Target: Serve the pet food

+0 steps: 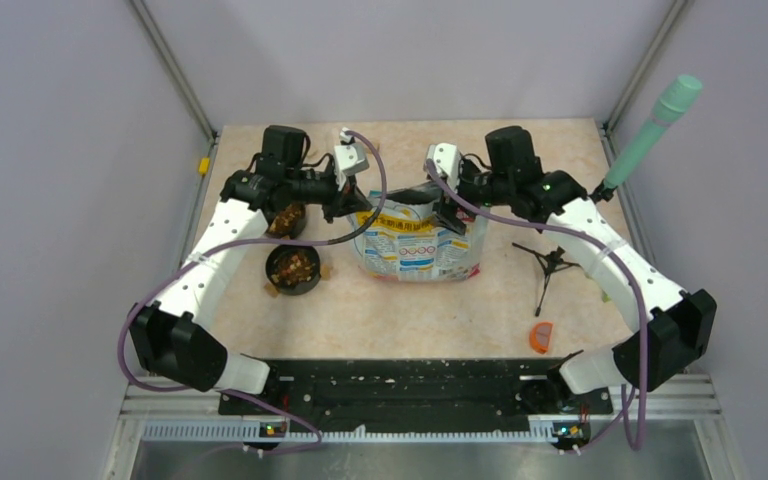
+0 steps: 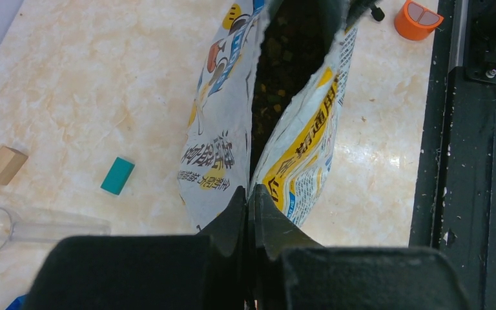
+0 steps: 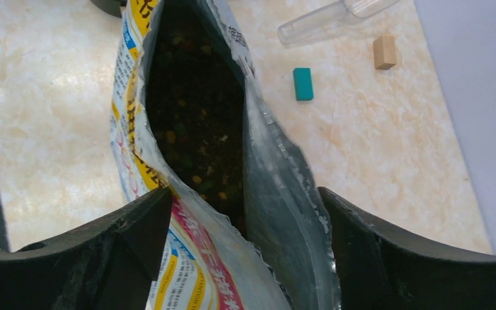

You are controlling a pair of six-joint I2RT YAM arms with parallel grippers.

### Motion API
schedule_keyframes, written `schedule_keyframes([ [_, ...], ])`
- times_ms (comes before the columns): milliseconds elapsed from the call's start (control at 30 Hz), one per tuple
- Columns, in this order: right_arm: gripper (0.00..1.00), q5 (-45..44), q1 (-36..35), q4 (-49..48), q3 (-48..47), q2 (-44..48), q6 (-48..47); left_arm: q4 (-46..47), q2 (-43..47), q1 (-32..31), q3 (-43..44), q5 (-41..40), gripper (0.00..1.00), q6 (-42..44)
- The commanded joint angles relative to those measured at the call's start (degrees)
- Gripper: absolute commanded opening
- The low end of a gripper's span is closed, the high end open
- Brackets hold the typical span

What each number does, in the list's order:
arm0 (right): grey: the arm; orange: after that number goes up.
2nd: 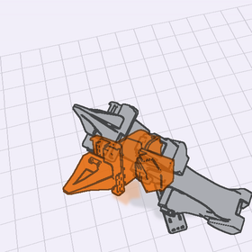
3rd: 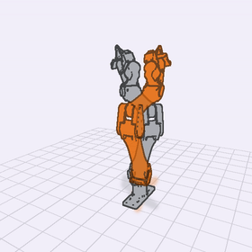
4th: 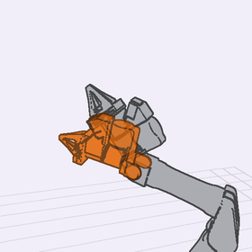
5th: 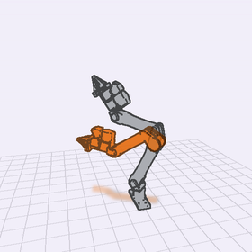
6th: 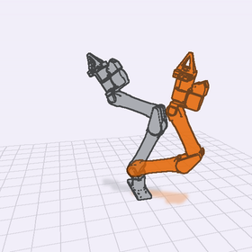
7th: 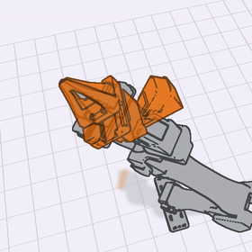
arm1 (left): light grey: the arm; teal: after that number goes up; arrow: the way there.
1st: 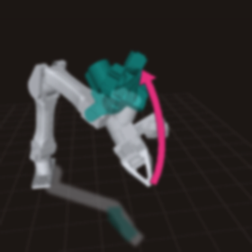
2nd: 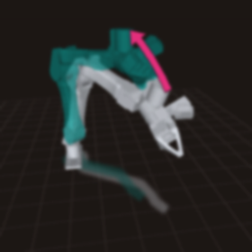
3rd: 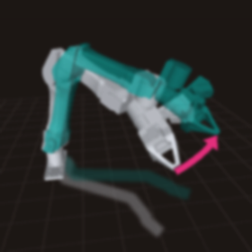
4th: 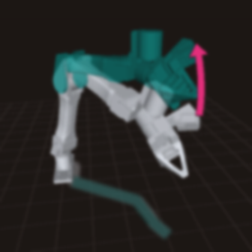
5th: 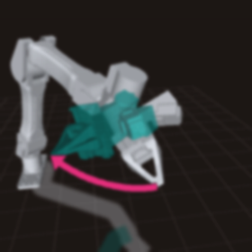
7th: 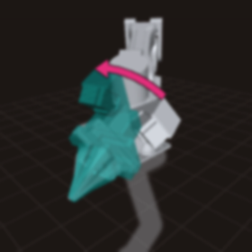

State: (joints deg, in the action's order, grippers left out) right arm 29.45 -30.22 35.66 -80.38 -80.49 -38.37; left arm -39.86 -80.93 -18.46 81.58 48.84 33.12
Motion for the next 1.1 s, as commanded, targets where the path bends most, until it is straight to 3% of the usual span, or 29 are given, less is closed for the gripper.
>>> schedule_keyframes([
  [0,0.65,3.2,-0.5,-0.3,-1.3,2.0,1.1,4.8,0.1,0.8,2.7,0.9,0.00,0.0],
  [33,0.51,2.7,-0.5,-1.0,-0.7,2.7,2.0,4.6,0.1,0.9,2.7,0.8,0.00,0.1],
  [67,0.22,2.1,-0.5,-2.6,-0.2,3.4,3.2,4.3,0.2,0.9,2.6,0.7,0.00,0.2],
  [100,0.00,1.5,-0.5,-3.6,0.4,4.3,3.7,4.0,0.2,0.9,2.6,0.6,0.00,0.4],
  [300,0.00,2.5,-0.4,-5.9,0.8,9.5,7.3,0.9,1.2,0.8,2.8,-2.1,0.00,2.8],
  [333,0.00,3.7,-0.3,-5.9,0.2,9.9,8.6,-0.7,1.1,0.1,3.5,-3.4,0.07,3.7],
  [400,0.00,6.9,-0.2,-5.5,-1.4,9.9,11.7,-4.4,0.8,-3.1,5.4,-9.0,0.56,6.3],
  [433,0.00,8.1,-0.2,-5.3,-2.4,9.5,13.4,-6.1,0.9,-5.6,6.2,-11.6,0.66,8.5],
  [467,0.00,8.9,-0.2,-4.9,-3.2,9.1,14.9,-6.6,1.2,-8.2,6.1,-13.6,0.71,10.4],
  [533,0.00,10.1,-0.1,-5.2,-3.8,8.7,16.9,-4.7,2.5,-11.2,4.9,-15.0,0.73,11.5],
  [733,0.00,11.8,0.5,-6.4,-2.6,9.8,18.7,2.8,1.9,-12.4,2.9,-10.9,0.73,8.1],
  [800,0.00,12.8,1.2,-5.7,-3.0,9.7,19.3,2.9,0.2,-12.4,3.2,-8.8,0.72,7.3],
  [867,0.00,13.5,2.2,-5.9,-2.7,10.0,20.2,1.2,-1.5,-12.5,4.1,-8.2,0.62,7.4],
  [1000,0.00,13.5,2.9,-6.6,-1.0,11.5,19.8,-2.7,-3.6,-12.2,5.7,-6.1,0.02,8.8],
  [1067,0.00,14.0,2.9,-6.4,-0.1,11.9,18.4,-2.9,-3.6,-11.9,5.8,-4.9,0.00,8.8],
])
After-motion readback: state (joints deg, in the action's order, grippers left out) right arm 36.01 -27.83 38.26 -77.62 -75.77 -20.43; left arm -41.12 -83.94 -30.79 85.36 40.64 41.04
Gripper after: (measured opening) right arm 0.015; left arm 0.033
